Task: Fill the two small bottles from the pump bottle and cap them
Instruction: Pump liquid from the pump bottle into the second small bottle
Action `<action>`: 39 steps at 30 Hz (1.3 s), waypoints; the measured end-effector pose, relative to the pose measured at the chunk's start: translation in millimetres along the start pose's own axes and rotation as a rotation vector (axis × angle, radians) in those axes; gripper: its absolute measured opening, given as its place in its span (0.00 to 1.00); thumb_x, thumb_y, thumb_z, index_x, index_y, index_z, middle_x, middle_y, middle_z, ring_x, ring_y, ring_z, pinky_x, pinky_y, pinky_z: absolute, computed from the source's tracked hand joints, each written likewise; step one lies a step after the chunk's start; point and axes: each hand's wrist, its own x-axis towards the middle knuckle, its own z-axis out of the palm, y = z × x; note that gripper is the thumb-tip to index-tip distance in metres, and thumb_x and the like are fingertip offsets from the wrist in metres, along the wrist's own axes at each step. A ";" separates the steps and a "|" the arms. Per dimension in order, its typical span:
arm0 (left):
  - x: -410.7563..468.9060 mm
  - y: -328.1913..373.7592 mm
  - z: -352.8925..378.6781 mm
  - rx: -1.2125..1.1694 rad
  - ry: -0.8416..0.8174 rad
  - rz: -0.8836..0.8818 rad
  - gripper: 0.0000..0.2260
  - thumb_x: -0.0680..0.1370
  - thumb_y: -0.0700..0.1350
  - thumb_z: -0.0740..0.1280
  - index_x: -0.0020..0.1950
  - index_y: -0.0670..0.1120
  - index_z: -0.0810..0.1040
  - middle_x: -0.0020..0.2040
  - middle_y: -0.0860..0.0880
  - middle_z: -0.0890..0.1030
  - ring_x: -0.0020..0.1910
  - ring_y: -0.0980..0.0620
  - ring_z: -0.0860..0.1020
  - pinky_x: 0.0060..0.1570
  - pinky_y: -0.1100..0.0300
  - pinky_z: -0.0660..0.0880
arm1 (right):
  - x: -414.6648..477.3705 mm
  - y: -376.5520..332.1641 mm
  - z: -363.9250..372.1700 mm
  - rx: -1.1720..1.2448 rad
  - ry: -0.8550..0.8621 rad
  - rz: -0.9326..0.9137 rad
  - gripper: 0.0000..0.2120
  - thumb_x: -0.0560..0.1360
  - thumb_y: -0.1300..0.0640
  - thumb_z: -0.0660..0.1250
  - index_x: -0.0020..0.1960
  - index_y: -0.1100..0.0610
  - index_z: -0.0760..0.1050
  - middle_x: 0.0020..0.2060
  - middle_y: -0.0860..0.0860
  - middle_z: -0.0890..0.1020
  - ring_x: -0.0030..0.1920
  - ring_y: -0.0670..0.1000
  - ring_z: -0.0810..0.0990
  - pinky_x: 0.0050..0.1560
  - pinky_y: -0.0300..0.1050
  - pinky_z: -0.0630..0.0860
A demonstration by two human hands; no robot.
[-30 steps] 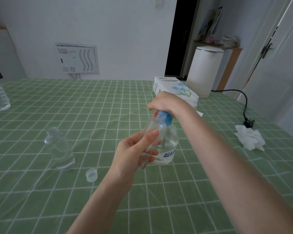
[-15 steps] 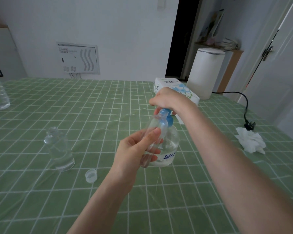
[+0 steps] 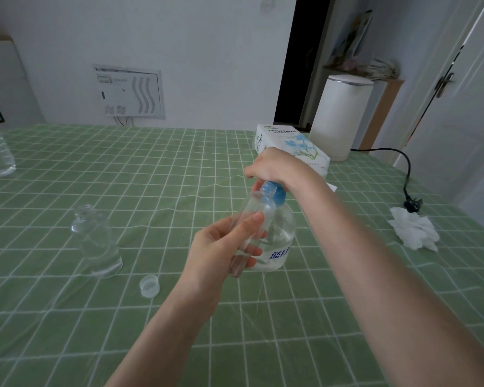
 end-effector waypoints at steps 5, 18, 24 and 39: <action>1.5 2.3 3.1 -0.014 -0.004 0.019 0.13 0.66 0.55 0.72 0.43 0.49 0.86 0.42 0.47 0.85 0.30 0.58 0.78 0.29 0.66 0.74 | -1.8 -4.0 -9.1 -0.027 0.057 -0.027 0.14 0.76 0.57 0.61 0.59 0.61 0.77 0.52 0.57 0.84 0.52 0.56 0.83 0.44 0.44 0.75; 0.1 -1.5 0.6 -0.009 0.000 0.002 0.13 0.64 0.54 0.72 0.42 0.48 0.86 0.41 0.47 0.85 0.29 0.57 0.78 0.29 0.66 0.74 | -0.2 1.0 0.5 0.004 0.010 -0.018 0.16 0.77 0.57 0.63 0.63 0.60 0.74 0.55 0.55 0.83 0.56 0.55 0.81 0.50 0.45 0.75; 0.0 -0.7 0.6 -0.017 -0.004 -0.003 0.12 0.65 0.53 0.72 0.42 0.48 0.86 0.41 0.47 0.85 0.29 0.57 0.78 0.28 0.66 0.74 | -0.1 2.1 1.1 0.008 0.031 -0.025 0.14 0.77 0.57 0.62 0.61 0.61 0.75 0.54 0.56 0.84 0.46 0.53 0.78 0.45 0.43 0.72; 0.9 0.6 1.5 -0.035 -0.028 0.020 0.15 0.64 0.56 0.72 0.45 0.49 0.86 0.42 0.48 0.85 0.30 0.57 0.79 0.29 0.67 0.74 | -1.3 -4.7 -7.6 -0.037 0.024 -0.024 0.15 0.77 0.56 0.63 0.62 0.59 0.75 0.55 0.54 0.84 0.48 0.53 0.78 0.37 0.41 0.70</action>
